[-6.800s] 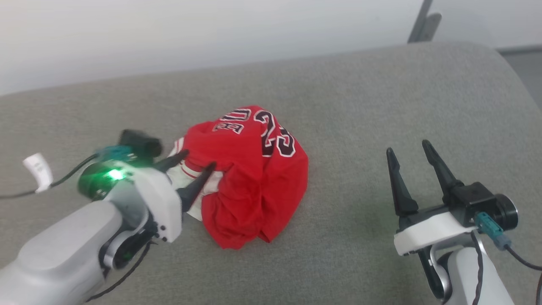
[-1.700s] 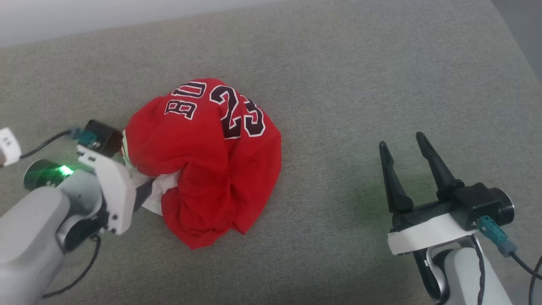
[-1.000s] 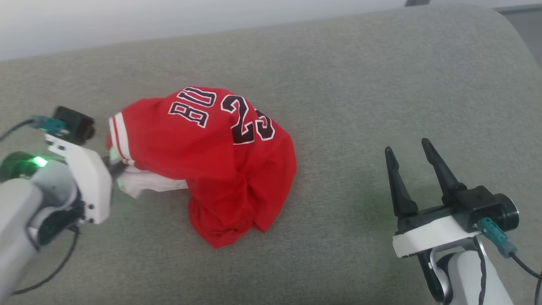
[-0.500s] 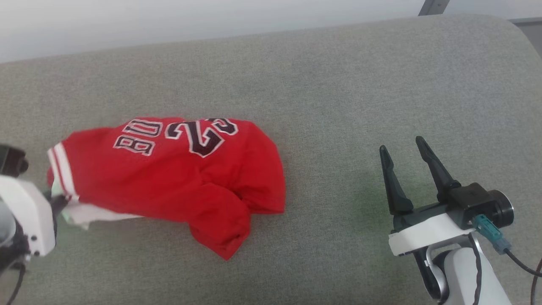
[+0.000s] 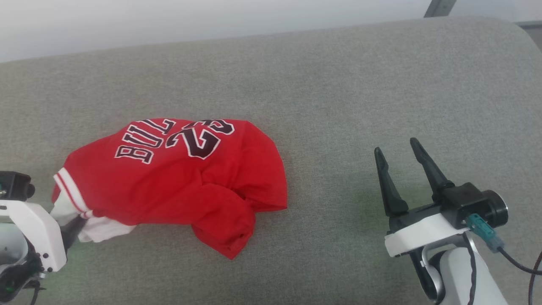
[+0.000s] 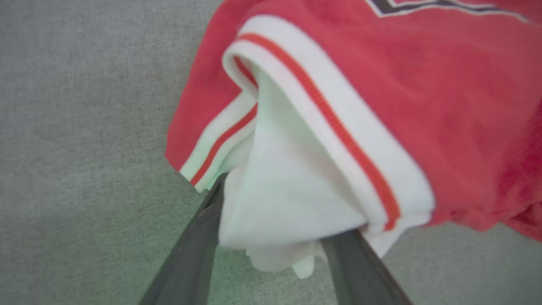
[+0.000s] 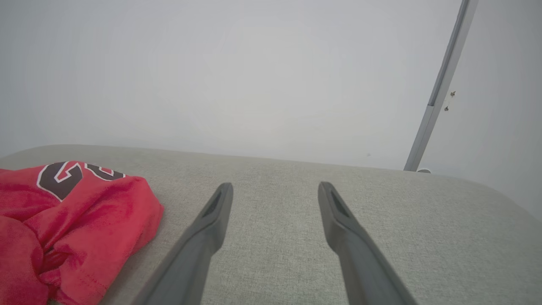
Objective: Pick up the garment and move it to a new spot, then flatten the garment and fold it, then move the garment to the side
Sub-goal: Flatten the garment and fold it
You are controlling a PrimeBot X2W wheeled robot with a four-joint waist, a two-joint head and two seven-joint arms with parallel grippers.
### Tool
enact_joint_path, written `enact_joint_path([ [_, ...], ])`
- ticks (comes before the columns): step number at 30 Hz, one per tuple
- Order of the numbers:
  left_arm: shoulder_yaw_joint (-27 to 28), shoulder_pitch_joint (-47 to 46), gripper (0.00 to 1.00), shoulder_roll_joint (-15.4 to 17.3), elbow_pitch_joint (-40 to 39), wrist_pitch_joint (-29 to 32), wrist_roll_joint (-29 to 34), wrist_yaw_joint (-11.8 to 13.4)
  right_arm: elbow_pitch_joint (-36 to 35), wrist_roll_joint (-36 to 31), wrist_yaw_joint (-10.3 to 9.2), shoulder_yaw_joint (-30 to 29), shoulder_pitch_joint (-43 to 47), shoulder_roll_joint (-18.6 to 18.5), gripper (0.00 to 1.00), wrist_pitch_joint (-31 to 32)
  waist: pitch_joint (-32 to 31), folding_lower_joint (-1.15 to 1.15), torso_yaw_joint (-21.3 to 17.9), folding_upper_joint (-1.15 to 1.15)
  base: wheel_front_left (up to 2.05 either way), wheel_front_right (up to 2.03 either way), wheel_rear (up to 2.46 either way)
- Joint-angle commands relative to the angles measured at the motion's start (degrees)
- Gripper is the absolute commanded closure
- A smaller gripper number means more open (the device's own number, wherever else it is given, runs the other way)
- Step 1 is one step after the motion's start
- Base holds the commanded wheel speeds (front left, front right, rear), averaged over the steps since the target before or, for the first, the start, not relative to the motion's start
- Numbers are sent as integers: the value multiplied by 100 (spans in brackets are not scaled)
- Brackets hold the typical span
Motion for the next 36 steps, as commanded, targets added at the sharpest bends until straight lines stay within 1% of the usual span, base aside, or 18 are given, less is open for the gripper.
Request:
enact_joint_path([
  [1,8,-30,0,-36,17,-78,-23,-36,49,-13,-4,17,-26,2,0,-30,-52,0,46,0,0,0,0],
  [8,38,100,0,-124,-28,-582,140,-43,330,-48,-4,174,-39,2,0,-30,-300,0,251,0,0,0,0],
  [13,45,268,0,-208,-96,-957,246,5,532,-72,-4,315,-75,2,0,-30,-459,0,398,0,0,0,0],
  [20,92,610,0,-334,-258,-1845,463,164,799,26,-4,660,-171,-69,0,87,-701,0,635,0,0,0,0],
  [22,114,694,0,-333,-305,-2067,586,261,846,111,-4,783,-226,-110,0,154,-739,0,696,0,0,0,0],
  [24,176,808,0,-400,-376,-2234,603,316,878,202,-4,937,-286,-160,0,245,-763,0,768,0,0,0,0],
  [26,280,901,0,-420,-443,-2347,762,388,918,306,-4,1139,-351,-218,0,371,-778,0,840,0,0,0,0],
  [29,583,1083,0,-556,-550,-2417,963,477,970,513,-4,1444,-487,-302,0,608,-789,0,958,0,0,0,0],
  [33,1479,1460,0,-908,-856,-2414,1497,549,999,777,-4,1874,-682,-442,0,1005,-786,0,1147,0,0,0,0],
  [36,2102,1838,0,-1202,-1034,-2414,1952,468,1026,1017,-4,2207,-845,-540,0,1331,-779,0,1275,0,0,0,0],
])
